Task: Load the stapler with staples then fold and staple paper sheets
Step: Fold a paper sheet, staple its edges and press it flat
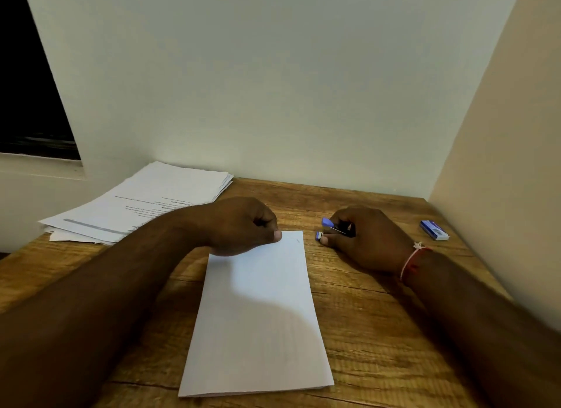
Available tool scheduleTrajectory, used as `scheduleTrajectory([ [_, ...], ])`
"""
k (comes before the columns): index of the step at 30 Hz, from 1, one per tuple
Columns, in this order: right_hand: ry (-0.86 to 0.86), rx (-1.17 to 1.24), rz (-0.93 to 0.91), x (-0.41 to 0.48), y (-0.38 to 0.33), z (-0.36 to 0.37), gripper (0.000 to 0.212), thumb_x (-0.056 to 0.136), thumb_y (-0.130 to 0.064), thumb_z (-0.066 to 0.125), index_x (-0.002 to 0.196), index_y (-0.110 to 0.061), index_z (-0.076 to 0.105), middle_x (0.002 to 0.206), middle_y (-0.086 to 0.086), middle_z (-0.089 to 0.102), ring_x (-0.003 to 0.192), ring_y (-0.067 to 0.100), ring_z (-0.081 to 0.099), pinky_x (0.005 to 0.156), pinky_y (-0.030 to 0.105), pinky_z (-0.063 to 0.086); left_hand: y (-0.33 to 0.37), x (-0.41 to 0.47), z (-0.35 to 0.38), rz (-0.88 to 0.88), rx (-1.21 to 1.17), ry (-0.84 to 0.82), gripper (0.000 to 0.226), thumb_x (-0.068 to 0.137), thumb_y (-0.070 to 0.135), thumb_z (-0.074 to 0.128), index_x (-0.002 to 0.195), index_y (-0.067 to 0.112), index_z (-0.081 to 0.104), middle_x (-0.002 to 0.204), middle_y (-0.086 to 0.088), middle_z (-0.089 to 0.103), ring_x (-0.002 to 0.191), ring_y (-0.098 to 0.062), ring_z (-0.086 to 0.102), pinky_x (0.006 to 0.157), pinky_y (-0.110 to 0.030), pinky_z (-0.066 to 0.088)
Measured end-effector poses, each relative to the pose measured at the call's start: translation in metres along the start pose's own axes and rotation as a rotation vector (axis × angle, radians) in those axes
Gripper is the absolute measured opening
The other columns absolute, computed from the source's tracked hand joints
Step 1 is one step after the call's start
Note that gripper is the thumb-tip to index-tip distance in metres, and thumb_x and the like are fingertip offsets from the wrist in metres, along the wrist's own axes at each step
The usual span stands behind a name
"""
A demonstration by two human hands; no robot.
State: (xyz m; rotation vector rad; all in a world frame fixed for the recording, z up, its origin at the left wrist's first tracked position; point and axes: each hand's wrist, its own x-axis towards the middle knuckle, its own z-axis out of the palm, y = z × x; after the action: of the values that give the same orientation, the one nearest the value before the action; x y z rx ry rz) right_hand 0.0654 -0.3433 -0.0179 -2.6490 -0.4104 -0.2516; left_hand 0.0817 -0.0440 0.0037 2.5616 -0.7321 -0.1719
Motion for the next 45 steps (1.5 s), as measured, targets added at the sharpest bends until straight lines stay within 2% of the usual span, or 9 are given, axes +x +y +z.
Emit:
scheduleTrajectory([
  [5,0.186,-0.06,-0.058,-0.002,-0.004,-0.001,0.04,0.087,-0.057,0.084,0.121,-0.039,0.074,0.117,-0.022,0.069,0.117,0.009,0.058,0.099,0.037,0.047,0.004,0.0,0.002,-0.019,-0.009,0.069,0.046,0.11,0.035,0.069,0.066,0.023,0.062,0.055,0.019,0.057,0.053,0.002,0.052,0.055,-0.013,0.039],
  [8,0.387,0.085,-0.206,-0.007,-0.024,0.0,0.021,0.089,-0.039,0.087,0.109,-0.035,0.081,0.105,-0.021,0.075,0.105,0.005,0.063,0.089,0.03,0.05,0.007,0.001,0.006,-0.026,-0.051,0.212,0.044,0.108,0.032,0.07,0.068,0.017,0.063,0.054,0.019,0.056,0.052,0.003,0.051,0.058,-0.022,0.041],
  [12,0.385,0.187,-0.161,-0.011,-0.044,0.016,0.007,0.087,-0.034,0.091,0.093,-0.036,0.086,0.096,-0.02,0.079,0.09,0.001,0.07,0.075,0.011,0.05,0.016,0.001,0.006,-0.004,-0.083,0.298,0.035,0.107,0.035,0.072,0.083,0.01,0.075,0.07,0.0,0.068,0.058,0.001,0.055,0.06,-0.022,0.044],
  [21,0.423,0.302,-0.063,-0.012,-0.044,0.014,0.01,0.086,-0.022,0.091,0.089,-0.031,0.089,0.087,-0.022,0.081,0.087,-0.005,0.073,0.073,0.005,0.048,0.02,0.0,0.01,-0.021,-0.296,0.246,0.029,0.105,0.041,0.075,0.089,0.019,0.083,0.077,0.0,0.076,0.067,-0.006,0.059,0.071,-0.032,0.048],
  [29,0.376,0.344,-0.039,-0.013,-0.049,0.011,0.012,0.087,-0.016,0.09,0.082,-0.027,0.088,0.081,-0.021,0.079,0.081,-0.012,0.068,0.068,0.003,0.044,0.021,-0.005,0.008,-0.044,-0.642,0.036,0.017,0.106,0.023,0.077,0.112,0.01,0.085,0.116,-0.021,0.083,0.099,-0.026,0.079,0.094,-0.044,0.059],
  [33,0.361,0.328,-0.103,-0.016,-0.054,0.01,0.012,0.088,-0.016,0.09,0.086,-0.027,0.089,0.085,-0.022,0.08,0.086,-0.015,0.067,0.072,0.001,0.044,0.02,-0.002,0.012,-0.064,-0.736,0.005,0.02,0.103,0.02,0.081,0.119,0.009,0.085,0.117,-0.018,0.084,0.113,-0.04,0.08,0.111,-0.06,0.058],
  [36,0.384,0.281,-0.134,-0.015,-0.052,0.011,0.012,0.086,-0.019,0.091,0.088,-0.031,0.089,0.088,-0.022,0.08,0.093,-0.009,0.07,0.075,0.001,0.043,0.017,0.004,0.02,-0.049,-0.706,0.096,0.013,0.101,0.016,0.083,0.112,0.011,0.088,0.101,-0.008,0.086,0.097,-0.014,0.076,0.117,-0.052,0.055],
  [39,0.372,0.247,-0.143,-0.014,-0.05,0.01,0.011,0.084,-0.024,0.093,0.087,-0.033,0.089,0.088,-0.022,0.08,0.089,-0.003,0.072,0.077,0.006,0.045,0.015,0.009,0.026,-0.037,-0.704,0.153,0.011,0.098,0.017,0.086,0.107,0.011,0.09,0.113,-0.014,0.086,0.101,-0.014,0.076,0.116,-0.046,0.058],
  [45,0.387,0.114,-0.122,-0.013,-0.051,0.014,0.013,0.084,-0.027,0.092,0.079,-0.032,0.081,0.086,-0.02,0.074,0.09,0.001,0.061,0.074,0.009,0.036,0.016,0.011,0.027,-0.036,-0.675,0.18,0.011,0.099,0.017,0.085,0.105,0.009,0.089,0.097,0.001,0.088,0.085,-0.004,0.078,0.078,-0.018,0.059],
])
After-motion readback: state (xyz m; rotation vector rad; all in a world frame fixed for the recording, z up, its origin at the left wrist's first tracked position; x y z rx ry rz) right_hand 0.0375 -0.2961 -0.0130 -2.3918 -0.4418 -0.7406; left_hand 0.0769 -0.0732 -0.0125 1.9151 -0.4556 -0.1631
